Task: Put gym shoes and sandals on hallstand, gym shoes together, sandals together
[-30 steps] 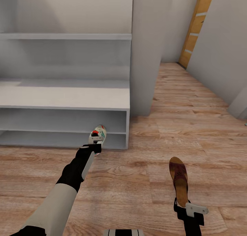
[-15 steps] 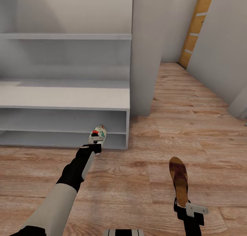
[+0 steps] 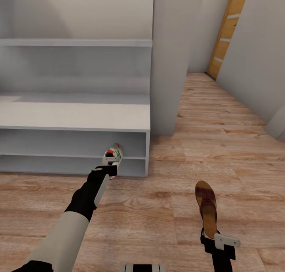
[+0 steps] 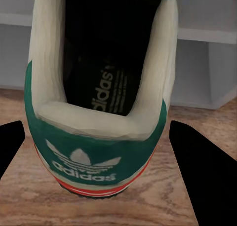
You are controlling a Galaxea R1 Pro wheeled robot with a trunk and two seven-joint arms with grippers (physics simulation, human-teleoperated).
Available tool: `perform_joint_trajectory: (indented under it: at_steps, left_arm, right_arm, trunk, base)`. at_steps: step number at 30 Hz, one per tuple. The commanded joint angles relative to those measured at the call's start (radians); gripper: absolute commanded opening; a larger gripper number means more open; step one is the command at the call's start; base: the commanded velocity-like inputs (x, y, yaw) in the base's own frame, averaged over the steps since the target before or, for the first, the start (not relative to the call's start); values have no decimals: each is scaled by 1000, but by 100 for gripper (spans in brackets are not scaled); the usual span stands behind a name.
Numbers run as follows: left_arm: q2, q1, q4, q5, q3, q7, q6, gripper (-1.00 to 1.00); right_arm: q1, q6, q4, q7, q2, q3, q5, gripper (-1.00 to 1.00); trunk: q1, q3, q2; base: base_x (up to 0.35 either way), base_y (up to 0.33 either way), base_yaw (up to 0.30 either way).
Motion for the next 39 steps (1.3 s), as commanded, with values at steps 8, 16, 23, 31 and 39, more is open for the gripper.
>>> perform_joint_trajectory:
  at_steps: [8, 16, 23, 31, 39]
  left_arm:
    - [0, 0, 7, 4, 0, 2, 1, -100]
    - [0, 0, 5, 4, -5, 2, -2, -100]
    - [0, 0, 5, 4, -6, 3, -2, -100]
    - [0, 0, 5, 4, -6, 3, -2, -100]
    - [0, 1, 4, 4, -6, 3, -2, -100]
  right_arm:
    - [1, -2, 0, 1, 0, 0, -3, -100]
    - [1, -2, -1, 1, 0, 0, -3, -100]
    - [1, -2, -2, 1, 0, 0, -3, -100]
    - [1, -2, -3, 1, 0, 0, -3, -100]
    - [1, -2, -3, 1, 0, 0, -4, -100]
  trunk:
    - [0, 0, 0]
    - [0, 0, 0]
    - [0, 0, 0]
    - [0, 0, 0]
    - [0, 0, 0]
  base:
    - [15, 0, 0]
    - [2, 0, 0]
    - [0, 0, 0]
    - [0, 0, 0]
    - [0, 0, 0]
